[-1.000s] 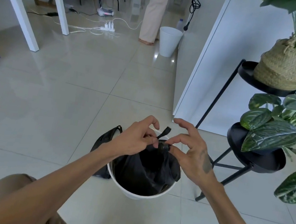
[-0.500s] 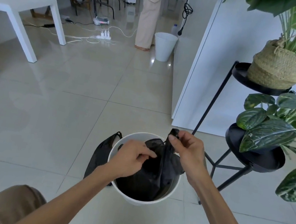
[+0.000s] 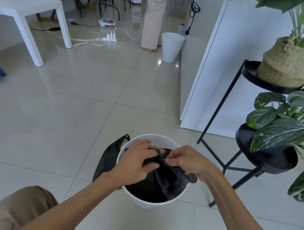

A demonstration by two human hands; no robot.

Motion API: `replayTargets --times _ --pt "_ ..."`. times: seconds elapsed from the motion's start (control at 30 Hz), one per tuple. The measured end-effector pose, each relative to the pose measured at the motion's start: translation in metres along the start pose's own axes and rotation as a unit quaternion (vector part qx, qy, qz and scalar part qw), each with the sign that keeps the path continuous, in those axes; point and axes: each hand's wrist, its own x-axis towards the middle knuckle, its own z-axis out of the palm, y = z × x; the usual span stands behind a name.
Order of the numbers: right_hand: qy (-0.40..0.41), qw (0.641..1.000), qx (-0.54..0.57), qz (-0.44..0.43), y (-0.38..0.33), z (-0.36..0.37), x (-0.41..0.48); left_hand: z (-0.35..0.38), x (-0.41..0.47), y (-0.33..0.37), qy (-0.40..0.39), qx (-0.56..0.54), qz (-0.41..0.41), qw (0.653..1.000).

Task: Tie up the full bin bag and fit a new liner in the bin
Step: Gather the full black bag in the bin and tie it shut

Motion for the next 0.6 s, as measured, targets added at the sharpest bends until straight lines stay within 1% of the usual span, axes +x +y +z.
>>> replayTargets --times 0.07,0.13,0.2,0.27,0.33,0.37,0.43,0.5,0.57,0.6 --pt "-0.035 0.999 0.019 0.001 -0.001 -0.001 -0.002 -0.002 0.001 -0.003 -0.008 0.011 -0.001 1.0" --pt "-0.047 0.998 0.037 -0.003 0.001 -0.001 -0.002 -0.005 0.003 -0.001 -0.016 0.022 0.008 1.0" --pt "-0.036 0.998 0.045 -0.019 0.005 -0.001 -0.001 -0.009 0.004 0.001 -0.026 0.02 0.016 0.999" --pt "-0.007 0.999 0.025 -0.047 0.009 -0.005 -0.001 -0.016 0.004 -0.002 -0.05 0.014 0.007 0.999" --pt "0.027 0.996 -0.043 -0.08 0.014 -0.015 -0.001 -0.031 0.005 -0.009 -0.087 0.003 -0.043 0.995" --pt "0.037 0.992 -0.077 -0.09 0.017 -0.021 -0.002 -0.041 0.006 -0.012 -0.105 -0.009 -0.08 0.991" --pt "0.04 0.99 -0.091 -0.101 0.021 -0.03 -0.006 -0.06 0.007 -0.011 -0.136 -0.097 -0.18 0.969" --pt "0.046 0.992 -0.029 -0.112 0.023 -0.032 -0.011 -0.066 0.007 -0.006 -0.115 -0.234 -0.261 0.93" --pt "0.045 0.983 0.121 -0.134 0.019 -0.025 -0.017 -0.06 0.008 0.0 -0.046 -0.334 -0.292 0.895" --pt "0.04 0.963 0.222 -0.148 0.016 -0.02 -0.018 -0.053 0.008 0.002 -0.009 -0.389 -0.307 0.869"
